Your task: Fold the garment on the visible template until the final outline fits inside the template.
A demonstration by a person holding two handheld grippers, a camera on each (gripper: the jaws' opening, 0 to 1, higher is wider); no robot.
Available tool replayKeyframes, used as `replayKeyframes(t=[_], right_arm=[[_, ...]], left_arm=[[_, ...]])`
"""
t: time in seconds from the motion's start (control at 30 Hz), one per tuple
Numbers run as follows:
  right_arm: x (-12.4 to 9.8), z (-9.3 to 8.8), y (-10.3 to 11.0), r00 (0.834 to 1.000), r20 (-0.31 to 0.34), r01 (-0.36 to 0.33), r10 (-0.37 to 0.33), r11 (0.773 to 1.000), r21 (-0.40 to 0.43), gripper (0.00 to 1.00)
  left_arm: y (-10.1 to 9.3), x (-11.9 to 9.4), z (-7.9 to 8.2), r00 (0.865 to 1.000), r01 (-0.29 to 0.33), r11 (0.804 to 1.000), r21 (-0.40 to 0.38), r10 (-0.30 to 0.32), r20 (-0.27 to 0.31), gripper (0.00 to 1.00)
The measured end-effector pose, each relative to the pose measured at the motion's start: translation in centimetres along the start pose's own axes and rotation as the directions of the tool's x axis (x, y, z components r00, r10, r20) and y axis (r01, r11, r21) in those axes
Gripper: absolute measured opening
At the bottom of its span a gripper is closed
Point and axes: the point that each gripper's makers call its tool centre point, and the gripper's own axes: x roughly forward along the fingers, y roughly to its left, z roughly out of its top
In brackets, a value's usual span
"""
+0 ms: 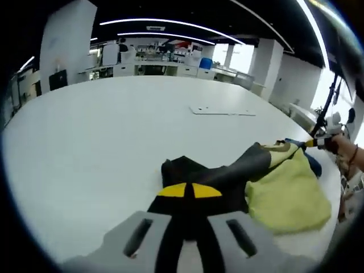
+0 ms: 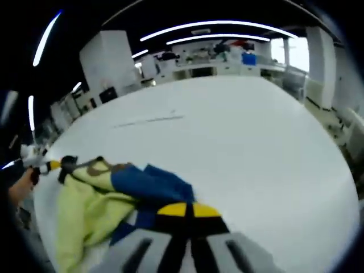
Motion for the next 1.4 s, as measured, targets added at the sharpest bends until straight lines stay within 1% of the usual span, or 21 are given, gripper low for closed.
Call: replayKeyframes(t=[0.13, 0.23, 0.33, 0.37, 0.4, 0.43, 0.47, 0.5, 0.53, 0.6, 0.7, 0.8, 0.87, 1.0, 1.03, 1.1, 1.17, 1.27, 1.3, 1.33, 1.4], right_arm=[[0.3, -0.4, -0.2, 1.000, -0.011, -0.001, 0.001, 1.000, -0.001, 0.00], [0.3, -0.5, 0.0, 1.000, -0.016, -0.006, 0.006, 1.000, 0.004, 0.00], [0.4, -0.3, 0.1, 0.999, -0.030, -0.034, 0.033, 0.999, -0.040, 0.00], [0.2, -0.2, 0.4, 0.999, -0.027, -0.044, 0.042, 0.997, -0.061, 0.00], [0.1, -0.1, 0.2, 0.999, -0.021, -0.039, 0.038, 0.998, -0.052, 0.00], [-0.1, 0.3, 0.1, 0.999, -0.006, -0.043, 0.042, 0.998, -0.052, 0.00], [-0.3, 0.5, 0.2, 0.999, 0.002, -0.048, 0.048, 0.997, -0.054, 0.03], [-0.7, 0.9, 0.3, 0.998, 0.009, -0.055, 0.056, 0.997, -0.047, 0.09], [-0.7, 1.1, 0.3, 0.998, 0.014, -0.058, 0.058, 0.997, -0.043, 0.13], [-1.3, 1.9, 0.6, 0.997, 0.024, -0.067, 0.068, 0.996, -0.060, 0.20], [-1.6, 2.8, 0.9, 0.996, 0.035, -0.083, 0.086, 0.993, -0.087, 0.25], [-2.0, 4.1, 1.3, 0.995, 0.043, -0.090, 0.095, 0.990, -0.113, 0.29], [-2.1, 4.8, 1.8, 0.993, 0.048, -0.104, 0.111, 0.986, -0.132, 0.28], [-1.9, 5.6, 3.2, 0.988, 0.048, -0.138, 0.148, 0.977, -0.164, 0.28], [-1.8, 5.7, 3.9, 0.985, 0.053, -0.153, 0.164, 0.973, -0.171, 0.27], [-0.9, 6.3, 4.1, 0.981, 0.056, -0.174, 0.186, 0.970, -0.171, 0.27], [-0.7, 6.0, 4.7, 0.980, 0.040, -0.184, 0.195, 0.965, -0.188, 0.26], [0.3, 6.2, 5.1, 0.978, 0.020, -0.200, 0.208, 0.957, -0.211, 0.26], [0.5, 6.1, 5.3, 0.977, 0.014, -0.205, 0.213, 0.954, -0.218, 0.26], [0.5, 5.7, 6.1, 0.975, 0.001, -0.214, 0.220, 0.950, -0.228, 0.26], [1.0, 5.5, 6.4, 0.973, -0.016, -0.229, 0.232, 0.943, -0.241, 0.25]], left_arm=[[0.3, 0.2, -0.4, 1.000, -0.011, 1.000, 0.012, 0.012, -0.017, 0.00], [0.0, 0.2, -0.6, 0.999, -0.019, 1.000, 0.025, 0.019, -0.032, 0.00], [-0.1, 0.1, -0.7, 0.999, -0.028, 0.999, 0.025, 0.029, -0.043, 0.00], [0.0, 0.0, -0.5, 0.999, -0.031, 0.999, 0.028, 0.032, -0.042, 0.00], [-0.1, -0.1, -0.2, 0.999, -0.026, 0.999, 0.031, 0.027, -0.035, 0.01], [-0.6, -0.3, 0.5, 1.000, -0.005, 0.999, 0.033, 0.005, -0.011, 0.02], [-0.8, -0.4, 0.7, 1.000, 0.001, 0.999, 0.038, -0.001, -0.010, 0.05], [-0.9, -0.5, 1.0, 1.000, 0.001, 0.999, 0.052, 0.000, -0.011, 0.09], [-1.0, -0.7, 1.2, 1.000, 0.000, 0.998, 0.070, 0.001, -0.010, 0.14], [-1.3, -0.9, 1.8, 1.000, 0.005, 0.996, 0.087, -0.005, 0.000, 0.20], [-2.1, -1.4, 2.8, 0.999, 0.023, 0.995, 0.093, -0.025, 0.022, 0.28], [-2.7, -1.5, 3.7, 0.999, 0.034, 0.994, 0.103, -0.038, 0.031, 0.30], [-3.3, -1.5, 4.2, 0.998, 0.043, 0.992, 0.118, -0.048, 0.034, 0.32], [-3.9, -0.9, 5.0, 0.997, 0.061, 0.988, 0.139, -0.067, 0.037, 0.33], [-4.0, -0.6, 5.1, 0.997, 0.067, 0.988, 0.140, -0.073, 0.037, 0.33], [-4.4, 0.1, 5.3, 0.996, 0.080, 0.987, 0.140, -0.085, 0.034, 0.32], [-5.0, 0.8, 5.4, 0.995, 0.087, 0.985, 0.148, -0.093, 0.030, 0.32], [-5.4, 1.9, 5.5, 0.994, 0.101, 0.983, 0.151, -0.107, 0.030, 0.31], [-5.8, 2.4, 5.3, 0.992, 0.116, 0.984, 0.134, -0.121, 0.027, 0.31], [-5.8, 2.9, 5.0, 0.993, 0.116, 0.986, 0.119, -0.119, 0.019, 0.31], [-5.5, 3.4, 4.7, 0.993, 0.115, 0.987, 0.114, -0.117, 0.009, 0.31]])
